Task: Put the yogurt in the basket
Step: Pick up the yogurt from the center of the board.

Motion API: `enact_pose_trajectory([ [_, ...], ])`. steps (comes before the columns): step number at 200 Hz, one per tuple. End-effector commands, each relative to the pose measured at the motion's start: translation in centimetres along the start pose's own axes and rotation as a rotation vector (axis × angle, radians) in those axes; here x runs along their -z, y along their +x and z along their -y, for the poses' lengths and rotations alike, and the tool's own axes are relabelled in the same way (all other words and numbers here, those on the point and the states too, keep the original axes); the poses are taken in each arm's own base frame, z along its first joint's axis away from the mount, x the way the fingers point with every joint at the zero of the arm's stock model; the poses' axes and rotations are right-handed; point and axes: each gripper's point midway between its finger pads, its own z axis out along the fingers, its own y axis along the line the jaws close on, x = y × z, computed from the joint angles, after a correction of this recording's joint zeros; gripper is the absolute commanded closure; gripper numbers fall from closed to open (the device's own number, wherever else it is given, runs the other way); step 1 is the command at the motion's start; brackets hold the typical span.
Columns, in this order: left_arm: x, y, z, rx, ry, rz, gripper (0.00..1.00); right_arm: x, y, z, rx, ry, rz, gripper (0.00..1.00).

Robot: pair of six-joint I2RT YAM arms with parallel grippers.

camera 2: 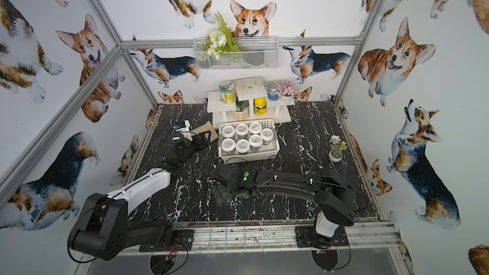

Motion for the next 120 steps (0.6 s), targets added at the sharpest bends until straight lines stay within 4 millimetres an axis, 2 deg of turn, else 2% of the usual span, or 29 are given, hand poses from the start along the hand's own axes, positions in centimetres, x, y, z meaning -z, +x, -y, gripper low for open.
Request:
enact_pose_trajectory([
  [1,0.0,-0.5,0.3,-0.004,0.016,0.020,0.19,-0.5,0.5,-0.1,-0.013,0.008,-0.019,0.01],
  [120,0.0,-0.5,0.2,-0.001,0.015,0.020,0.18,-2.5,1.3,-0.4,0.013,0.030,-0.075,0.11],
])
